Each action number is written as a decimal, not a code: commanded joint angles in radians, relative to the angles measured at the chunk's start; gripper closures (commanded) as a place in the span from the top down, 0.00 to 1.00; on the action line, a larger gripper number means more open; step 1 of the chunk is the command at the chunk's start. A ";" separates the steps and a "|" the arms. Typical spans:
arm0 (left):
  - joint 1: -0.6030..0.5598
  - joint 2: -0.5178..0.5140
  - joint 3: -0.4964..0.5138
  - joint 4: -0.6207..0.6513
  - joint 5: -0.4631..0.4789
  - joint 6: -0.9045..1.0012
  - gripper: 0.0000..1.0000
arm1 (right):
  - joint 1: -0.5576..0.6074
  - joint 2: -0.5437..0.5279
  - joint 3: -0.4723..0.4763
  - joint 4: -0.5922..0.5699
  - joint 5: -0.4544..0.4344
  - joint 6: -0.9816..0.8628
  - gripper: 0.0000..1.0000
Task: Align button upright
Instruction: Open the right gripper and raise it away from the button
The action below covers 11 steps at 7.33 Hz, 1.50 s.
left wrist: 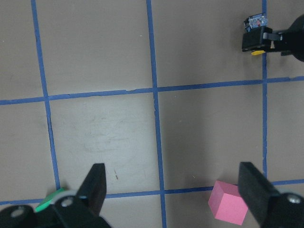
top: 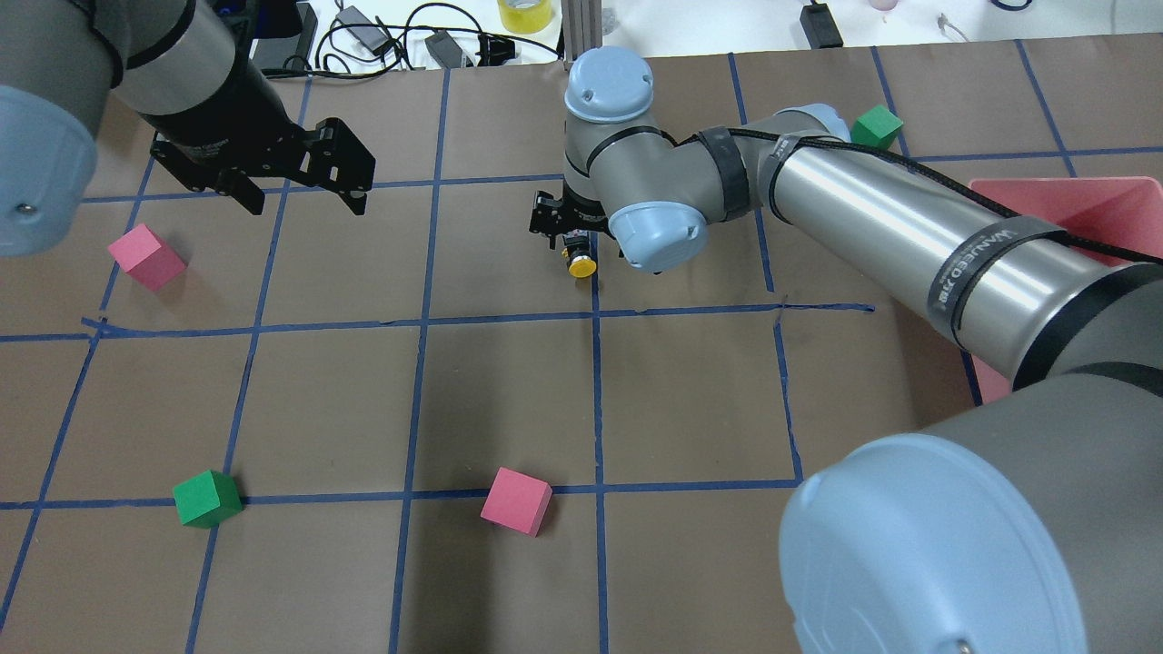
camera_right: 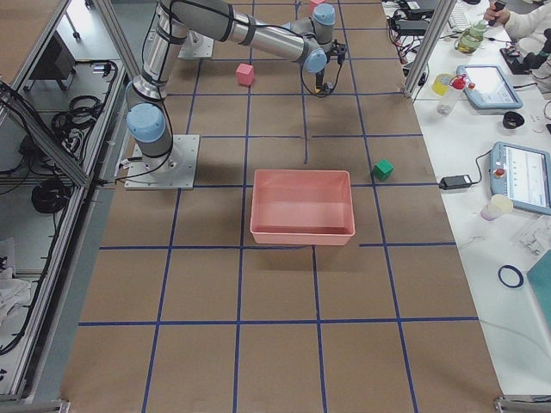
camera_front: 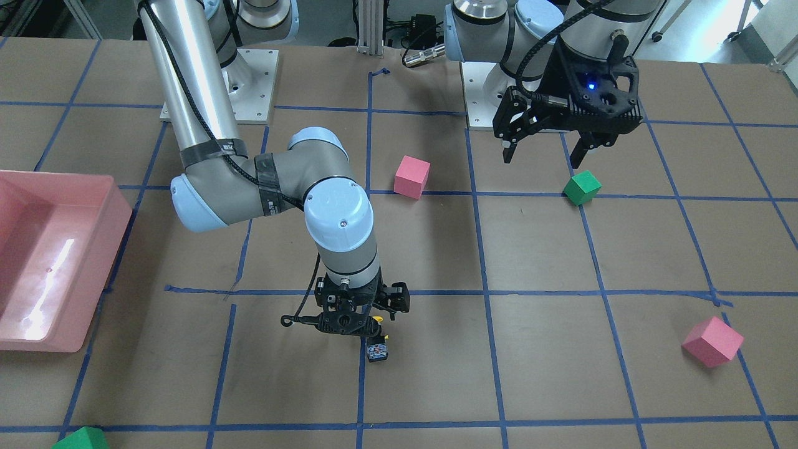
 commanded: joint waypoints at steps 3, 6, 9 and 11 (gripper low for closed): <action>0.003 -0.005 0.002 0.000 0.000 0.000 1.00 | -0.226 -0.285 0.095 0.308 -0.066 -0.316 1.00; -0.006 -0.028 -0.006 0.052 0.003 0.000 1.00 | -0.287 -0.478 0.089 0.548 -0.069 -0.328 1.00; -0.044 -0.026 -0.217 0.507 0.014 -0.015 1.00 | -0.285 -0.595 0.077 0.683 -0.074 -0.321 1.00; -0.144 -0.034 -0.362 0.790 0.084 -0.058 1.00 | -0.284 -0.598 0.073 0.683 -0.061 -0.325 1.00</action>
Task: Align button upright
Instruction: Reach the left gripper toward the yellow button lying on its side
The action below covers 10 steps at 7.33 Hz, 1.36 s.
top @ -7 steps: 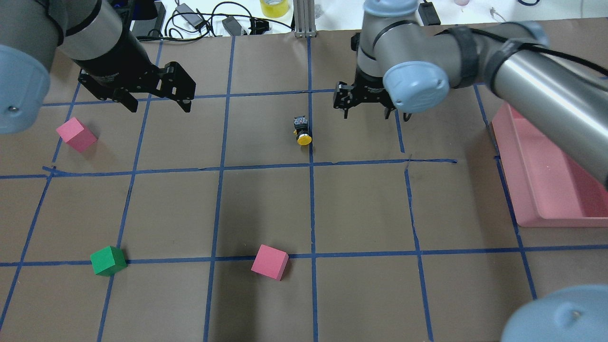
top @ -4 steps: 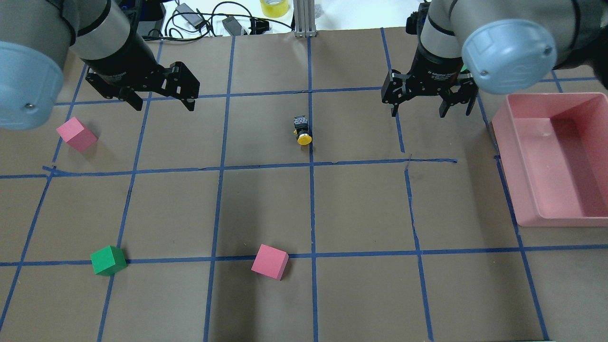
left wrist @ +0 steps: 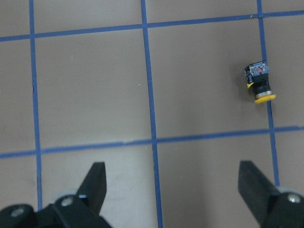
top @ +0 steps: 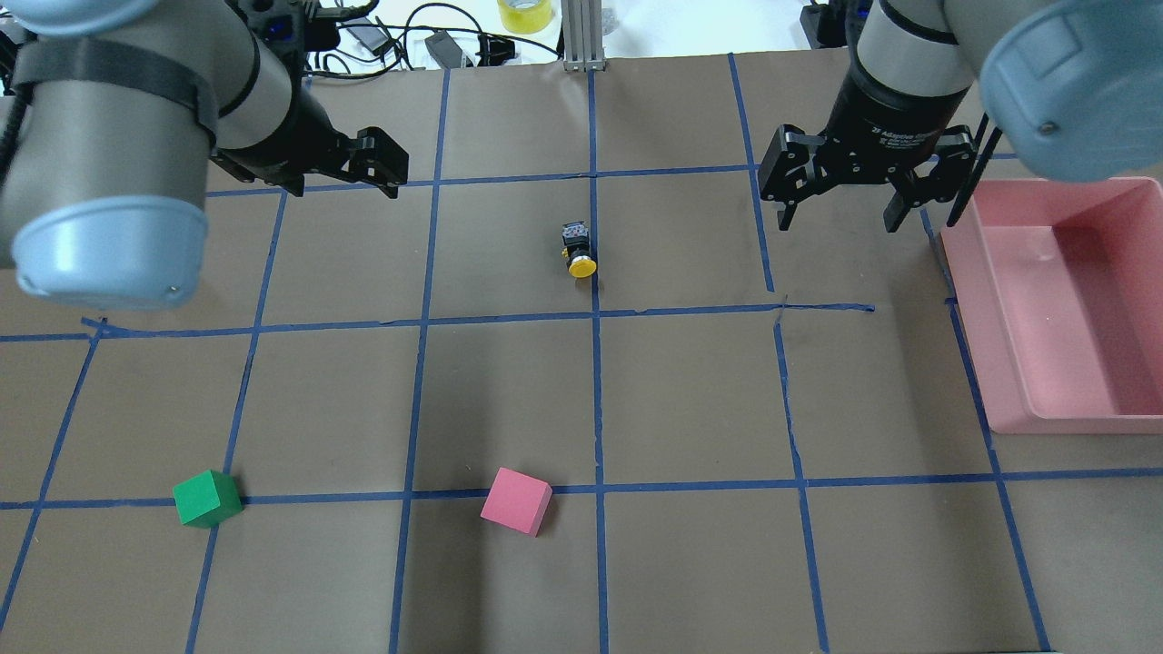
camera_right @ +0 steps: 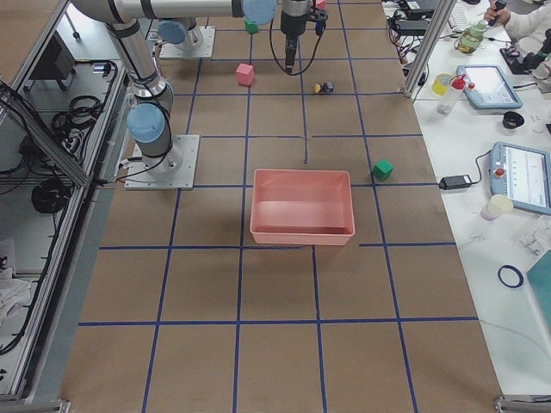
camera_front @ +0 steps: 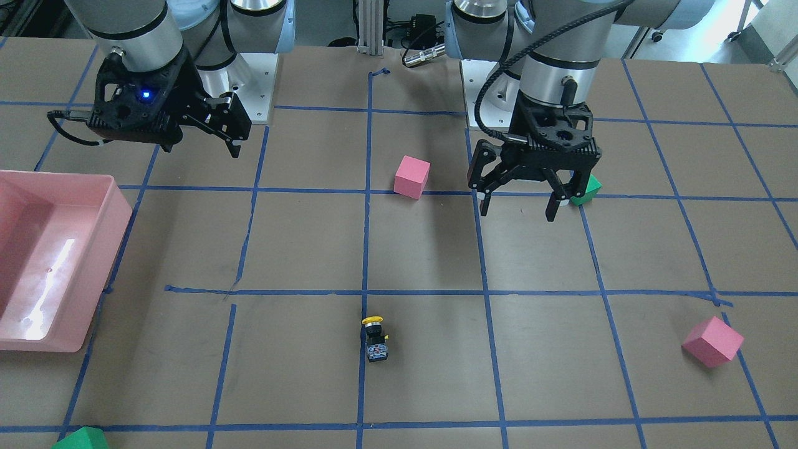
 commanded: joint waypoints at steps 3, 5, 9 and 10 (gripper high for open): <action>-0.119 -0.097 -0.328 0.652 0.084 -0.153 1.00 | 0.001 -0.003 -0.032 0.009 -0.001 -0.001 1.00; -0.187 -0.155 -0.342 0.728 0.087 -0.162 1.00 | 0.002 -0.002 -0.030 0.007 -0.008 -0.001 1.00; -0.278 -0.316 -0.364 0.901 0.086 -0.219 1.00 | 0.004 -0.002 -0.021 0.007 -0.012 0.001 1.00; -0.286 -0.354 -0.361 0.941 0.089 -0.242 1.00 | 0.004 -0.002 -0.018 0.003 -0.011 0.001 1.00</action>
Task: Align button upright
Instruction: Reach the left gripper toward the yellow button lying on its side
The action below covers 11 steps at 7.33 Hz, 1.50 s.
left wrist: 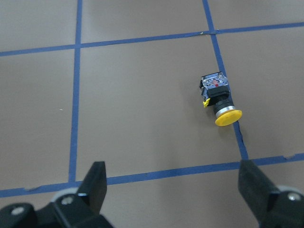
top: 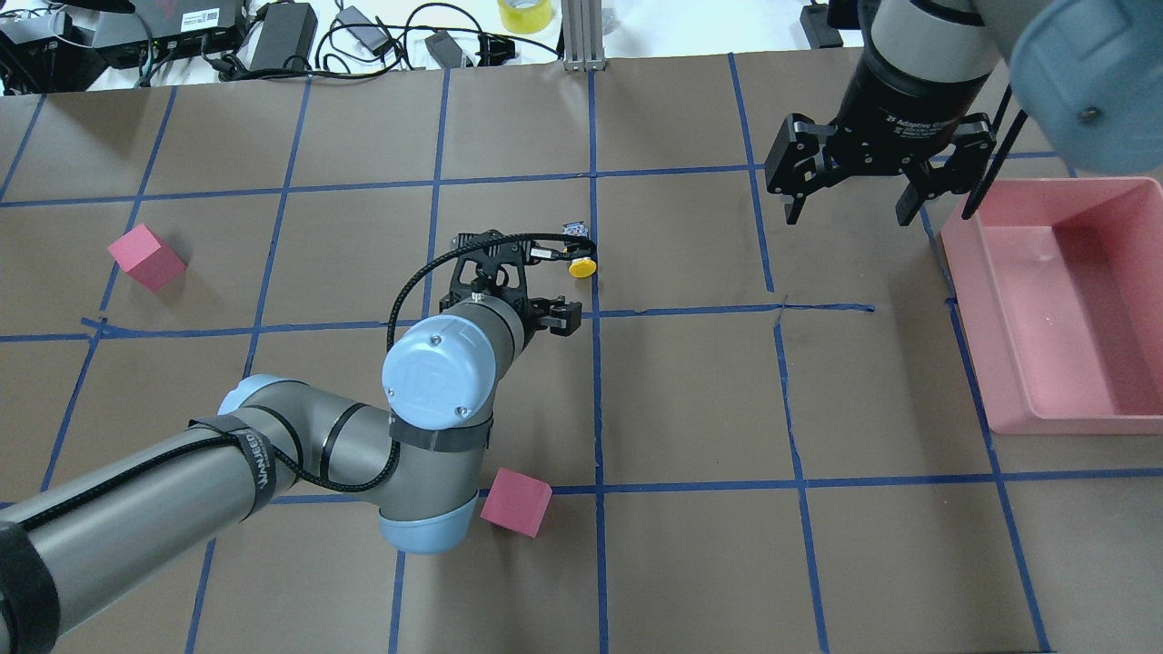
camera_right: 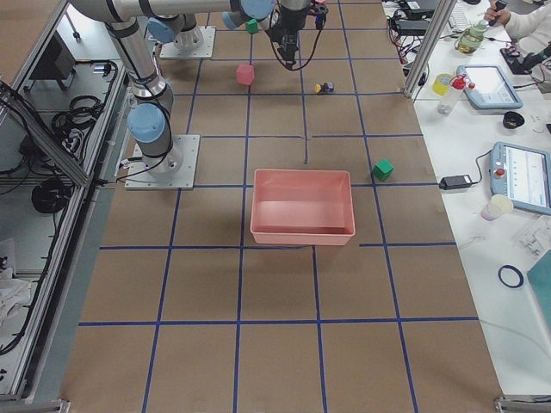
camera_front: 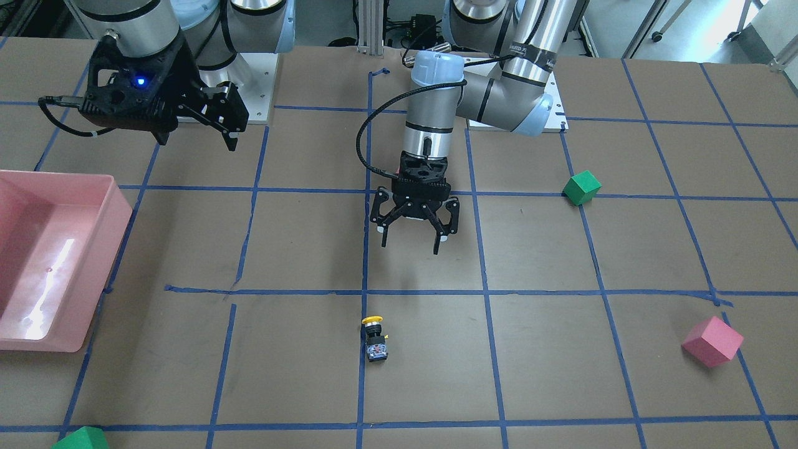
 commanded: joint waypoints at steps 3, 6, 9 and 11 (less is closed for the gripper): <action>-0.029 -0.172 0.023 0.168 0.051 -0.139 1.00 | 0.000 0.000 0.008 -0.005 -0.001 -0.005 1.00; -0.090 -0.282 0.136 0.167 0.129 -0.246 1.00 | 0.000 0.003 0.005 -0.014 0.002 -0.001 1.00; -0.104 -0.349 0.222 0.168 0.201 -0.267 0.97 | 0.002 0.006 0.008 -0.014 -0.001 -0.003 1.00; -0.110 -0.384 0.276 0.171 0.203 -0.290 0.97 | 0.002 0.009 0.018 -0.014 0.004 -0.001 1.00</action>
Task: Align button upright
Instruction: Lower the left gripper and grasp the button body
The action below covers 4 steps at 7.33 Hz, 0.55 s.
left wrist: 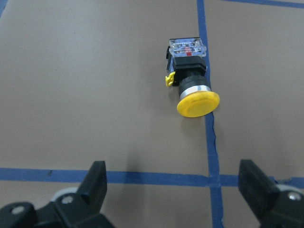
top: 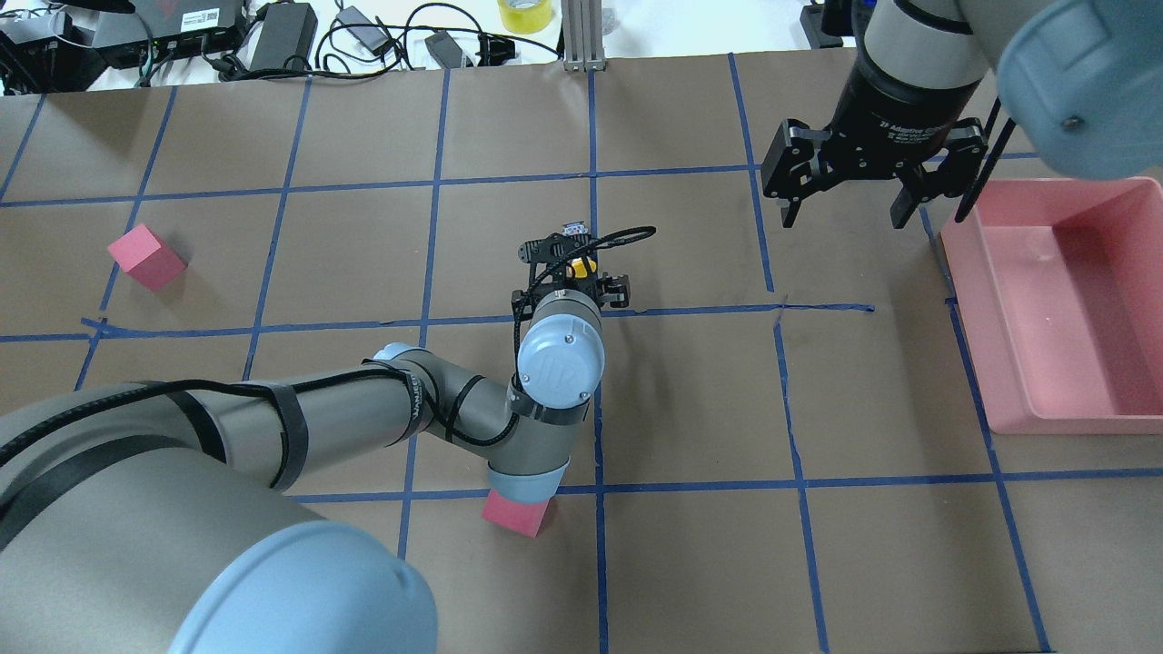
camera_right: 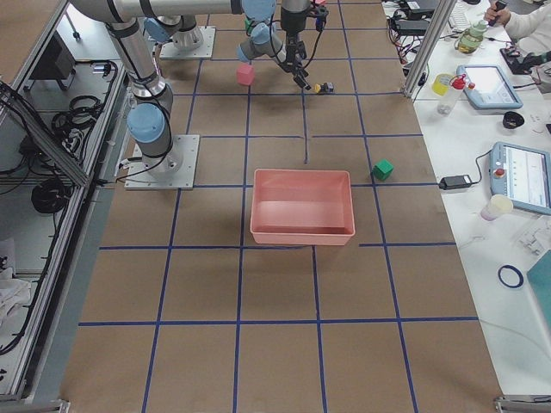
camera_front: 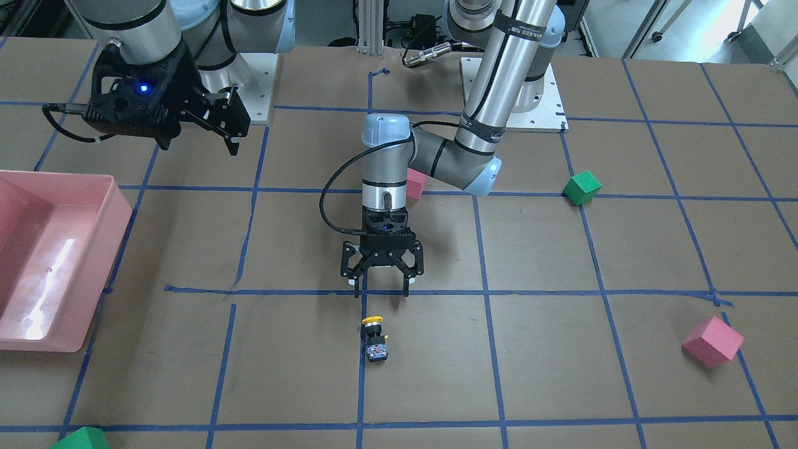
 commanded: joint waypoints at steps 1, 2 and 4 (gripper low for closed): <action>-0.005 -0.041 0.047 0.008 0.005 -0.011 0.97 | 0.000 0.002 0.006 0.000 0.002 0.001 1.00; -0.005 -0.058 0.049 0.026 0.005 -0.011 0.97 | 0.000 0.003 0.006 0.000 0.000 0.001 1.00; -0.005 -0.071 0.049 0.042 0.005 -0.006 0.77 | 0.000 0.005 0.006 0.002 0.005 0.001 1.00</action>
